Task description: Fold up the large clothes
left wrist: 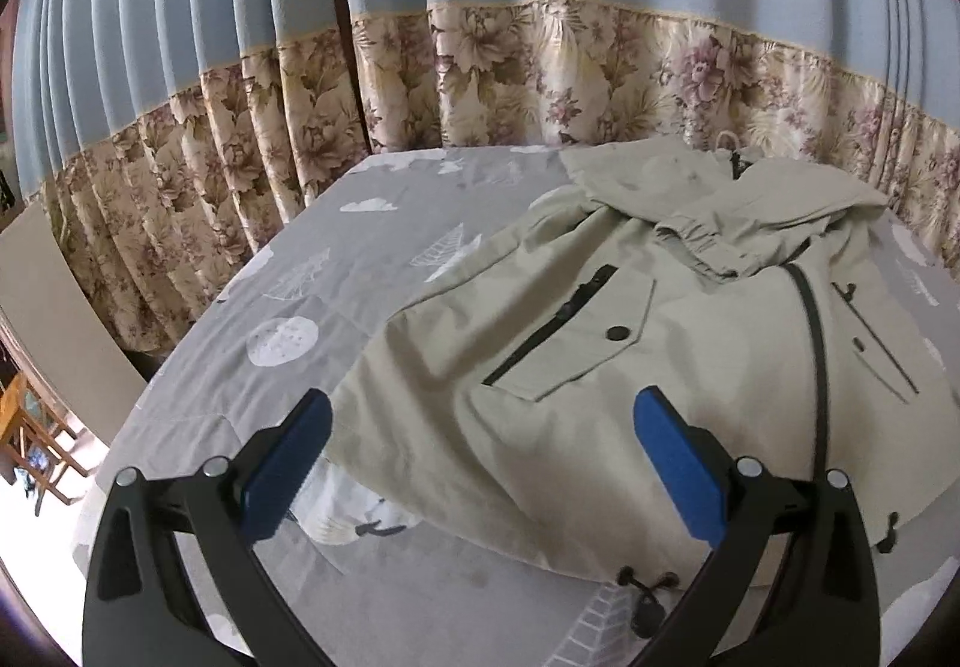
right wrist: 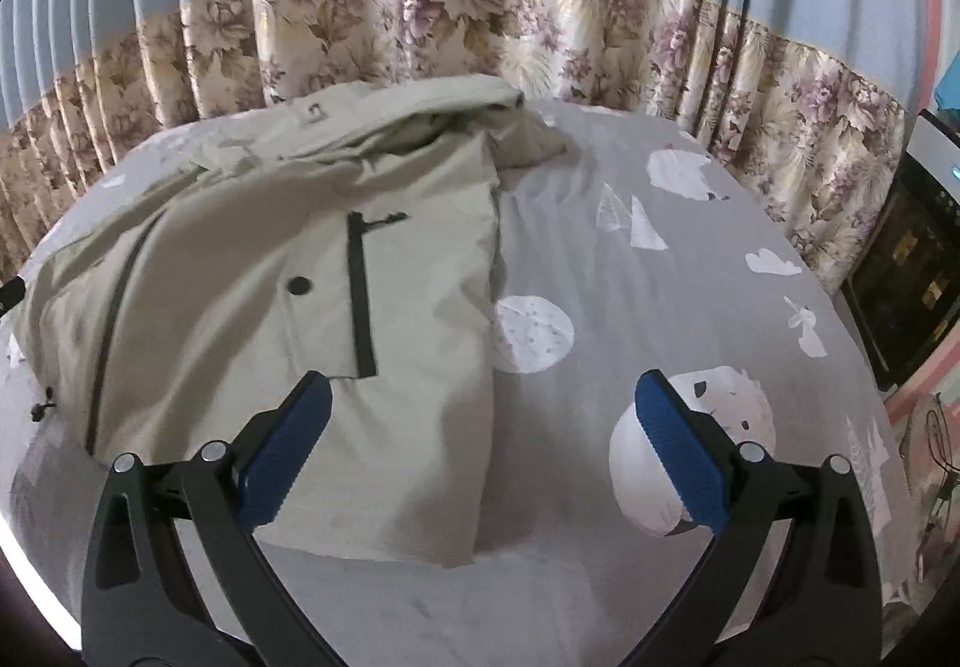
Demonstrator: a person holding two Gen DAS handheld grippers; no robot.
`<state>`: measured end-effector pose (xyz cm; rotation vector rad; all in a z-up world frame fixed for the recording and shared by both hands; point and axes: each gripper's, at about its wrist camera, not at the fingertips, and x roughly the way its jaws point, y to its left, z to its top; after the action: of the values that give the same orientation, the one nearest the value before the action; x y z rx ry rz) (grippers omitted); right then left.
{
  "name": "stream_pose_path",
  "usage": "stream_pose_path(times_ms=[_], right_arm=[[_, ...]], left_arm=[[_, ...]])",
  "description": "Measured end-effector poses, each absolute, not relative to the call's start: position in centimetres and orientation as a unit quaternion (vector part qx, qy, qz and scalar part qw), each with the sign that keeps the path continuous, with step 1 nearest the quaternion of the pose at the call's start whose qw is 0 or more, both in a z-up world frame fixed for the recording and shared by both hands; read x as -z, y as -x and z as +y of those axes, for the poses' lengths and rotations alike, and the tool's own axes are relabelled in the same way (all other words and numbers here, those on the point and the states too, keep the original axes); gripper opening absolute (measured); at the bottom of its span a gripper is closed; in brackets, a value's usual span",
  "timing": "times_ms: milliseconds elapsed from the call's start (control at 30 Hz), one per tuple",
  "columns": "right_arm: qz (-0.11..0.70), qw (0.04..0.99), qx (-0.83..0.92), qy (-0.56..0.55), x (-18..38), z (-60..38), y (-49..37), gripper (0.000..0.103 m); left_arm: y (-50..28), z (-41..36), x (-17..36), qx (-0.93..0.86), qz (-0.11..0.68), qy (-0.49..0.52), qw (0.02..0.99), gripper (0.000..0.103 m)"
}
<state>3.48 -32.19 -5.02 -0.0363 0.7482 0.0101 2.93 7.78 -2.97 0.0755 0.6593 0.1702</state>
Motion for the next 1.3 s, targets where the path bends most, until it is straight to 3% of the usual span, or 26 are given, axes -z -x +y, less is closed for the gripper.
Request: stream_pose_path(times_ms=[300, 600, 800, 867, 933, 1300], right_arm=[[0.402, 0.915, -0.02, 0.007, 6.4, -32.0, -4.2, 0.1], [0.43, 0.903, -0.029, 0.005, 8.4, -31.9, -4.5, 0.084], [0.446, 0.893, -0.05, -0.006, 9.2, -31.4, -4.6, 0.055], [0.443, 0.895, -0.059, 0.0, 8.9, -30.9, -4.4, 0.028], [0.432, 0.9, -0.063, 0.011, 8.3, -30.7, -4.2, 0.007], [0.426, 0.902, -0.074, 0.022, 7.5, -31.0, -4.1, 0.005]], left_arm=[[-3.9, 8.7, 3.9, -0.095, 0.32, -0.05, 0.941, 0.101], [-3.8, 9.2, 5.2, -0.094, 0.34, -0.039, 0.935, 0.101], [-4.1, 9.7, 5.5, -0.093, 0.344, -0.035, 0.934, 0.101], [-4.3, 10.2, 5.5, -0.09, 0.347, -0.027, 0.933, 0.101], [-4.4, 10.5, 5.6, -0.086, 0.35, -0.022, 0.933, 0.101], [-7.1, 12.5, 6.8, -0.083, 0.365, -0.056, 0.925, 0.099]])
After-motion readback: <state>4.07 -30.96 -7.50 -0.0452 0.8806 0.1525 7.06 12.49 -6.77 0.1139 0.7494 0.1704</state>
